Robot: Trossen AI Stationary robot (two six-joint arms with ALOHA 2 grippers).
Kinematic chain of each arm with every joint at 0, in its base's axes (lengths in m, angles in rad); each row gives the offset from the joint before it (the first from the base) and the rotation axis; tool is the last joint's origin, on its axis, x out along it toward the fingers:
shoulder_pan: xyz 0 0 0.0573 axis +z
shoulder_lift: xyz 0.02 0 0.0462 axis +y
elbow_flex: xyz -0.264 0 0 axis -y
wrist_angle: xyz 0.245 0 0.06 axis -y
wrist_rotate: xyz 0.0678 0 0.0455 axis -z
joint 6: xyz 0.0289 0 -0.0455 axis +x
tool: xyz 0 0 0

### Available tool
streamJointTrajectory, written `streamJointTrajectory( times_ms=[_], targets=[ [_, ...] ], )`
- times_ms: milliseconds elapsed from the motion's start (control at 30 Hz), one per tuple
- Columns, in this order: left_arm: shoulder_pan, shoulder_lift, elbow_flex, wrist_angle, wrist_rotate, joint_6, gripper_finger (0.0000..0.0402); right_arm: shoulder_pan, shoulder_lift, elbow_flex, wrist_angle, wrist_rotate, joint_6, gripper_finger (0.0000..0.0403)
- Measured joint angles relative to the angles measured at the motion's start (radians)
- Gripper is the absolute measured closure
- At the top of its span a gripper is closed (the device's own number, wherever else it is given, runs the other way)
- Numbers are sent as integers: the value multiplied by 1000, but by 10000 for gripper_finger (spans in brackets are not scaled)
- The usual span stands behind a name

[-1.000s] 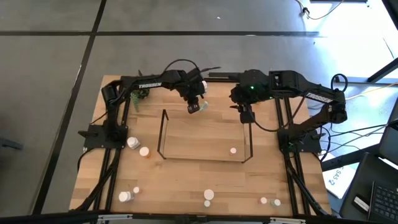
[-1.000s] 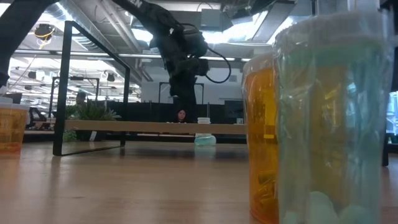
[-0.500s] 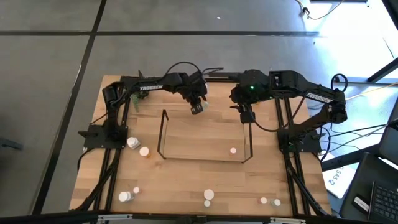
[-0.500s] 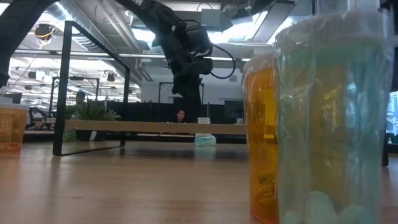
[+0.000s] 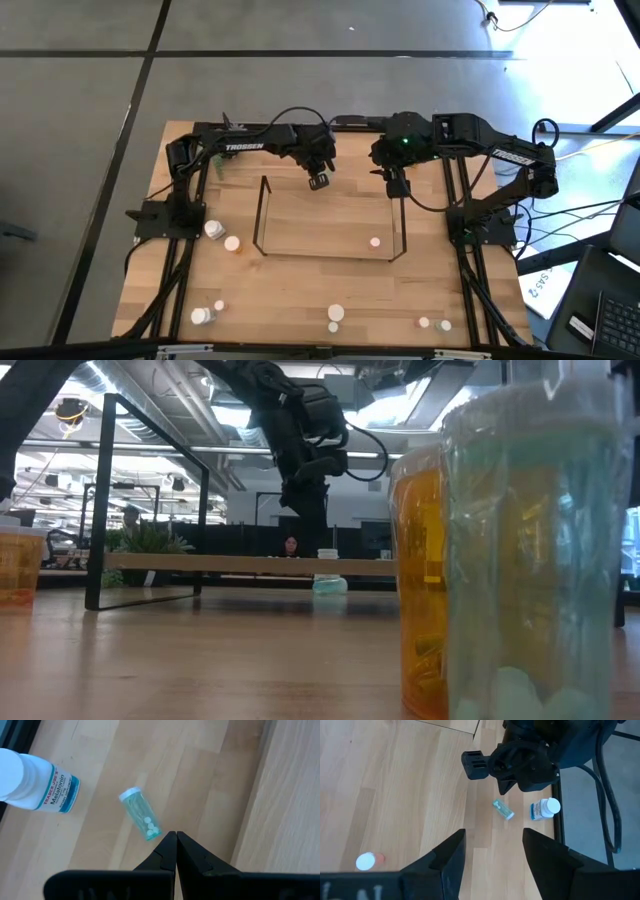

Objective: Pick and place medicine bottles onto shelf by color
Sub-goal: Put the top light blue pill bottle on the shelf

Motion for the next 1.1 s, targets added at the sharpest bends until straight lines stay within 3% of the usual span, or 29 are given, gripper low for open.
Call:
streamJointTrajectory(
  times_ms=[367, 633, 1100],
  targets=[
    [8, 0, 0, -9, 4, -81, 401, 0, 0, 0, -3, 13, 39, 205],
    [9, -1, 0, -20, 1, -104, 401, -1, 4, -1, -3, 246, 136, 205],
    [12, -1, 0, -21, 3, -167, 401, 0, 4, -1, 48, 245, 133, 205]
  ],
)
